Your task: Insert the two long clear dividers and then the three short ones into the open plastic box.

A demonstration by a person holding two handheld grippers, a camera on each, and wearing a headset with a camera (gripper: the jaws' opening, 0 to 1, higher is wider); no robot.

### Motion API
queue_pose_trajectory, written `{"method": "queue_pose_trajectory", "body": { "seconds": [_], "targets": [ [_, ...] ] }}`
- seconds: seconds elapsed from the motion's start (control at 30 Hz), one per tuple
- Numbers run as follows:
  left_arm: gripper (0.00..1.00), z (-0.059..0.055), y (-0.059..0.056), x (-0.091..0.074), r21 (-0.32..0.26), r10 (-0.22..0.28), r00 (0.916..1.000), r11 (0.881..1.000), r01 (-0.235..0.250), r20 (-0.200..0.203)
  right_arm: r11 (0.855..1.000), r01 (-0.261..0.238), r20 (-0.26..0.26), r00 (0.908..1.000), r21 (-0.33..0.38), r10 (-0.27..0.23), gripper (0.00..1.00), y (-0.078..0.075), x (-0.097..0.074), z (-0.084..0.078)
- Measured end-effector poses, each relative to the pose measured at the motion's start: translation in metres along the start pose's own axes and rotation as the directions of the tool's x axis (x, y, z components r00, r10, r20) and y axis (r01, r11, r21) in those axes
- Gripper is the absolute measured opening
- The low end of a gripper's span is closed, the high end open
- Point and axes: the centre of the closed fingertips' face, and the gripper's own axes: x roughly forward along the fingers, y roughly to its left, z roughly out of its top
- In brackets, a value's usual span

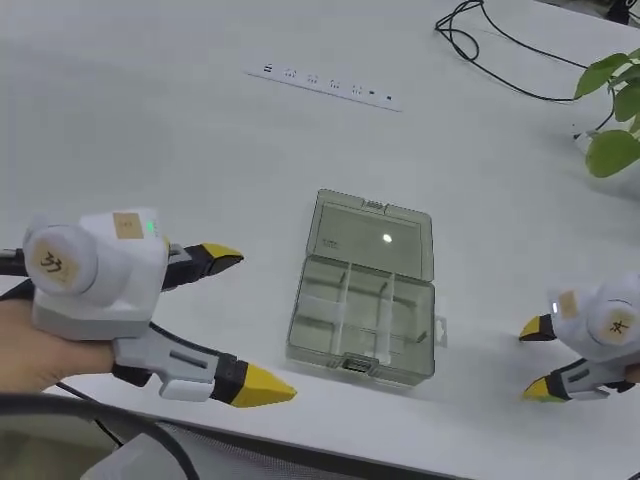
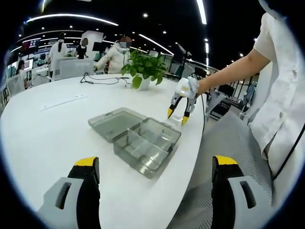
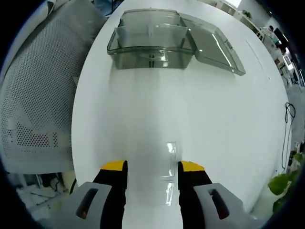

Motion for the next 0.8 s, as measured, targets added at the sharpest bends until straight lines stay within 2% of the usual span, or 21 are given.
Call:
{"method": "queue_pose_trajectory", "body": {
  "seconds": [0.13,0.4,0.53,0.8],
  "targets": [
    [1.00,0.000,-0.002,0.000,0.003,-0.004,1.0000,1.000,0.004,-0.003,1.000,0.003,0.001,1.0000,-0.003,-0.003,0.33,-0.002,-0.001,-0.001],
    [1.00,0.000,-0.002,-0.001,0.009,-0.006,0.9999,1.000,0.006,-0.009,1.000,0.006,-0.004,1.0000,-0.002,-0.006,0.33,-0.002,0.000,-0.001],
    [1.00,0.002,-0.001,-0.001,0.012,-0.007,0.9999,1.000,0.007,-0.008,0.999,0.029,-0.013,0.9995,-0.018,-0.029,0.33,-0.003,-0.003,0.000],
    [1.00,0.009,0.000,0.000,0.015,-0.005,1.0000,1.000,0.005,0.002,0.995,0.097,0.052,0.9940,-0.010,-0.097,0.33,-0.009,-0.027,0.025]
  ]
}}
